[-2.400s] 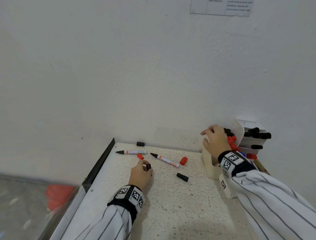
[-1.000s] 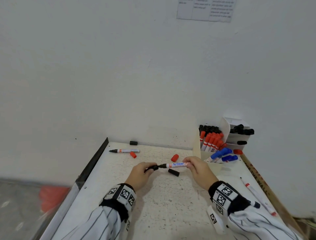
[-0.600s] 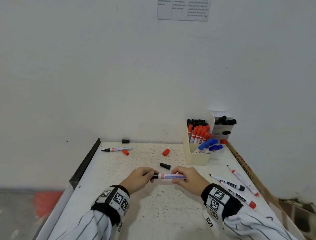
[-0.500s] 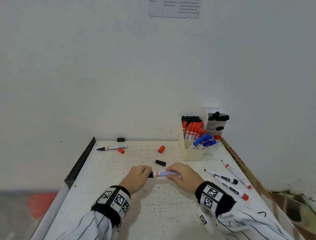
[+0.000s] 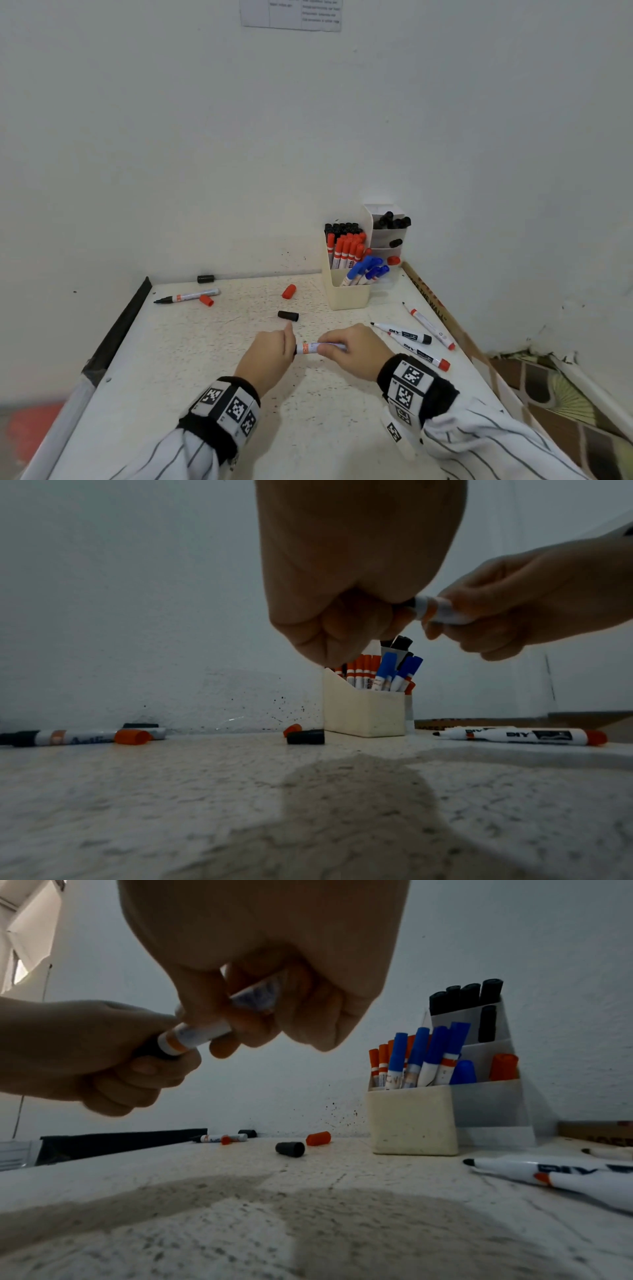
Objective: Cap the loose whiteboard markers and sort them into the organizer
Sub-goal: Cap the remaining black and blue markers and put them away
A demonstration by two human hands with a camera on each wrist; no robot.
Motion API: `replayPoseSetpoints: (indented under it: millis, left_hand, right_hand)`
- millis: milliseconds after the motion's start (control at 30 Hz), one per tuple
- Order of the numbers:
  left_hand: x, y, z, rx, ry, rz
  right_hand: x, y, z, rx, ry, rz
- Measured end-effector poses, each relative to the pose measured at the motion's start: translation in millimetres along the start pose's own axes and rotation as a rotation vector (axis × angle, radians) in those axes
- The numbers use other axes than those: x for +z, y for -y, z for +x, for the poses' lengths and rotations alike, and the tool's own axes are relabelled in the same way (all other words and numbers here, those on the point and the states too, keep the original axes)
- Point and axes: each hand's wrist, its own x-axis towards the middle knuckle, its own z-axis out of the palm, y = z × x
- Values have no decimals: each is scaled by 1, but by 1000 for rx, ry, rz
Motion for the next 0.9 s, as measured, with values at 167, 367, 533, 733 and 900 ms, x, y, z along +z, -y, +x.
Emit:
replayPoseSetpoints:
  millis: [167, 367, 533, 733, 900]
  left_hand:
    - [7, -12, -3, 9, -106, 194]
    - [20, -14, -5, 94, -235, 226]
    - [14, -21, -6, 20, -182, 169]
    - [9, -49, 8, 64, -114, 123]
    - [42, -79, 37, -165, -58, -343]
  right_hand:
    - [-2, -7, -7, 9, 42, 61]
    - [-4, -8, -9, -167, -12, -137]
    - [9, -12, -13, -80, 21, 16]
    - [-3, -24, -17, 33, 99, -34]
    - [-47, -50, -26, 157, 15, -128]
